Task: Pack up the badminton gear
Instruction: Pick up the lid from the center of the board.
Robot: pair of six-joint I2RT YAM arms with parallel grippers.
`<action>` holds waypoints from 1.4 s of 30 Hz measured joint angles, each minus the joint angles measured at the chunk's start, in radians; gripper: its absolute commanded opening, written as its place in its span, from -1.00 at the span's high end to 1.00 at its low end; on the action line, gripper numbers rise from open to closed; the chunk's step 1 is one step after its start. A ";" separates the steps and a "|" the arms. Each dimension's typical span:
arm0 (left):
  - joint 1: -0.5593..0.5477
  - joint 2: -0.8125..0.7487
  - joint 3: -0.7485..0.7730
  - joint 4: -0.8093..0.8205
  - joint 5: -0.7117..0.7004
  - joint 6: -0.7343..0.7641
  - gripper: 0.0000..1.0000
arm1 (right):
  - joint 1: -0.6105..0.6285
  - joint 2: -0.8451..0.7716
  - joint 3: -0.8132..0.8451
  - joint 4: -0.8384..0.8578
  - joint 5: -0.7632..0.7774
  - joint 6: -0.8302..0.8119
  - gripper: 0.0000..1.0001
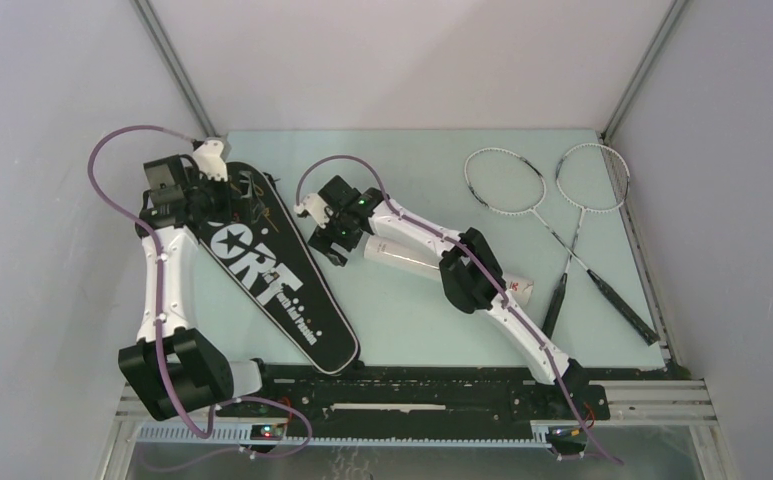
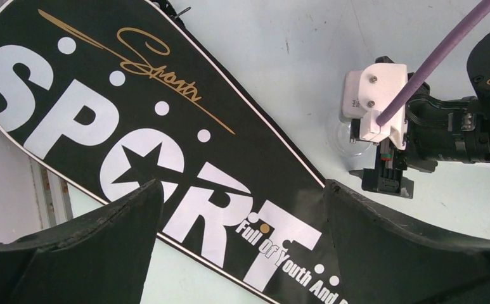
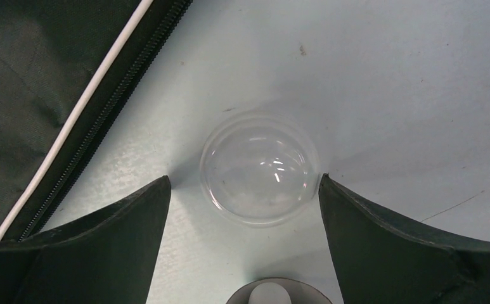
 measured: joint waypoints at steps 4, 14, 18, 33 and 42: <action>0.000 0.000 0.000 0.000 0.010 0.000 -1.00 | 0.000 0.002 0.000 0.001 0.003 0.010 -0.76; 0.000 0.008 0.000 0.000 0.010 0.000 -1.00 | -0.004 0.003 0.000 0.004 0.003 0.039 -0.44; 0.000 0.016 0.000 -0.001 0.010 0.000 -1.00 | -0.008 0.003 -0.002 0.010 0.004 0.047 -0.41; 0.000 0.089 0.000 -0.011 0.023 -0.001 -1.00 | -0.035 -0.080 -0.078 0.026 -0.058 0.072 -0.33; 0.001 0.198 0.000 -0.015 0.297 -0.074 -0.85 | -0.089 -0.246 -0.119 0.029 -0.211 0.124 -0.27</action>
